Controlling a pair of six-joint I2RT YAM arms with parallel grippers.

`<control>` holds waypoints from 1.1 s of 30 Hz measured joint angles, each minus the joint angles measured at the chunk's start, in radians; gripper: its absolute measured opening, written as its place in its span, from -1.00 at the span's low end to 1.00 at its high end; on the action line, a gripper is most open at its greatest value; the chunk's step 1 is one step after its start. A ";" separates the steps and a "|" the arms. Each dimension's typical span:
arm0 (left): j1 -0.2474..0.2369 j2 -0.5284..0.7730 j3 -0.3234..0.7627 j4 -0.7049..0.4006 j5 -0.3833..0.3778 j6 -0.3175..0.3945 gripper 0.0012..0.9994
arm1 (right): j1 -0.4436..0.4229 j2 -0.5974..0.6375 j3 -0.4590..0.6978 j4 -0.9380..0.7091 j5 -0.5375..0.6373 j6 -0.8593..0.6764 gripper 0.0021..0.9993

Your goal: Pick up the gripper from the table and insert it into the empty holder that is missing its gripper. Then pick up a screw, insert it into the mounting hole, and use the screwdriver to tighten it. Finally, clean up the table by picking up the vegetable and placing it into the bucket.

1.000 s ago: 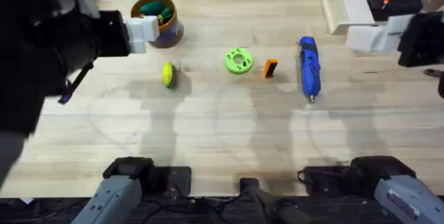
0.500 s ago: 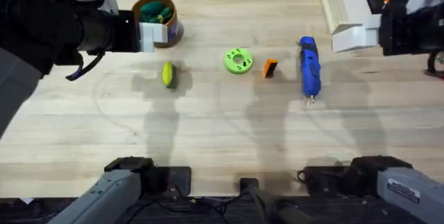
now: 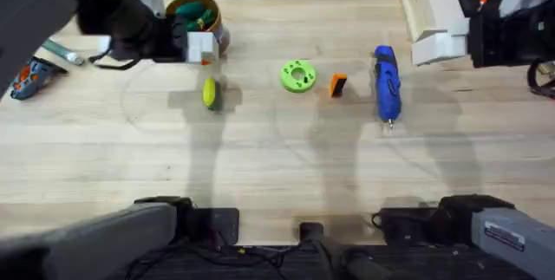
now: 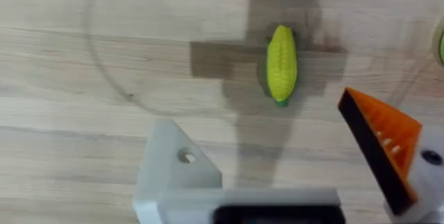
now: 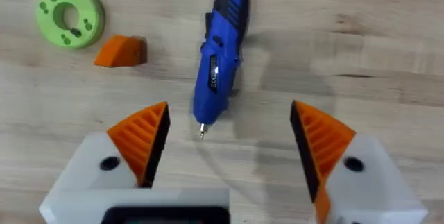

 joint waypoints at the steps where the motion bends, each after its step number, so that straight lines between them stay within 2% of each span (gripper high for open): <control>1: 0.000 0.027 0.005 0.001 0.007 -0.010 0.97 | 0.000 0.000 0.000 0.000 0.000 0.000 0.98; 7: 0.000 0.196 0.008 0.006 0.091 -0.044 0.99 | 0.000 0.000 0.000 0.001 0.000 0.000 0.98; 15: 0.000 0.378 0.008 0.093 0.083 -0.056 0.94 | 0.000 0.000 0.000 0.001 0.000 0.000 0.98; 29: 0.000 0.473 0.008 0.098 0.091 -0.056 0.83 | 0.000 0.000 0.000 0.001 0.000 0.000 0.98; 33: 0.000 0.475 0.008 0.098 0.103 -0.056 0.70 | 0.000 0.000 0.000 0.001 0.000 0.000 0.98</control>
